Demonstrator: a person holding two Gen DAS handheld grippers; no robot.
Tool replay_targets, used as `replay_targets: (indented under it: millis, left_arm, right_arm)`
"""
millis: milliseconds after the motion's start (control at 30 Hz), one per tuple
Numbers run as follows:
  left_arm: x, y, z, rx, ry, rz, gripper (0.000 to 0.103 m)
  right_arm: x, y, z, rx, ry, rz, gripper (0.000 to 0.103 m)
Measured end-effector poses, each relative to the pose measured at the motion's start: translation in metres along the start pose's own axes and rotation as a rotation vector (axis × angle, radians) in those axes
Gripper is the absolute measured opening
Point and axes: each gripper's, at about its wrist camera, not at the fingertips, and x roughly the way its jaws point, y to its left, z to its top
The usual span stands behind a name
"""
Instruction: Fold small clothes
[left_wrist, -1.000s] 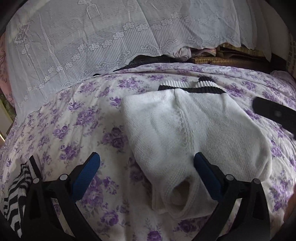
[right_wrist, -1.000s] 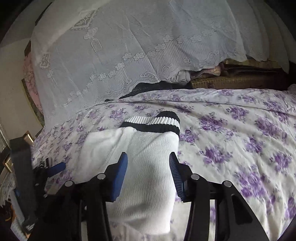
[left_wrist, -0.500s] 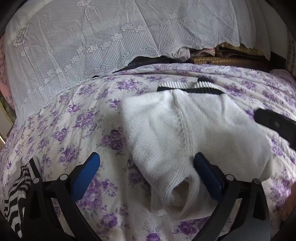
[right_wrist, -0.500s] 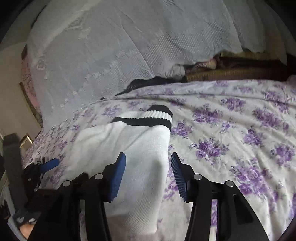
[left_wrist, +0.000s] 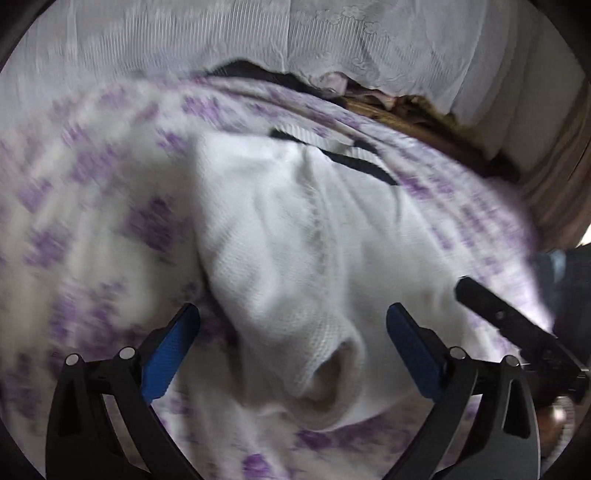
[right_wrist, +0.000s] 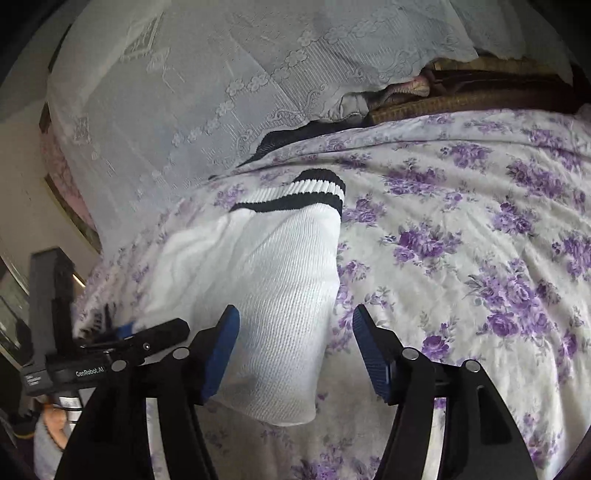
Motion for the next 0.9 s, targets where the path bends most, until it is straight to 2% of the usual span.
replay_targets:
  millis: [233, 400, 567, 667, 700, 733, 800, 900]
  left_arm:
    - [0.021, 0.006, 0.011, -0.081, 0.070, -0.215, 0.099]
    - [0.041, 0.009, 0.022, -0.106, 0.119, -0.272, 0.099]
    - [0.056, 0.003, 0.029, -0.085, 0.142, -0.281, 0.099]
    - [0.057, 0.003, 0.032, -0.100, 0.123, -0.296, 0.098]
    - [0.056, 0.003, 0.031, -0.100, 0.116, -0.295, 0.098]
    - [0.055, 0.000, 0.031, -0.091, 0.106, -0.282, 0.096]
    - [0.052, -0.005, 0.029, -0.064, 0.090, -0.248, 0.082]
    - [0.044, -0.014, 0.028, -0.024, 0.048, -0.215, 0.070]
  right_arm:
    - [0.025, -0.034, 0.009, 0.227, 0.111, 0.186, 0.069]
    - [0.048, -0.040, 0.022, 0.277, 0.152, 0.243, 0.069]
    - [0.077, -0.035, 0.037, 0.227, 0.188, 0.227, 0.069]
    - [0.085, -0.028, 0.037, 0.169, 0.172, 0.200, 0.069]
    - [0.087, -0.026, 0.037, 0.157, 0.160, 0.191, 0.066]
    - [0.085, -0.025, 0.035, 0.147, 0.140, 0.196, 0.059]
    - [0.082, -0.023, 0.035, 0.124, 0.113, 0.193, 0.051]
    - [0.073, -0.016, 0.035, 0.073, 0.072, 0.170, 0.048]
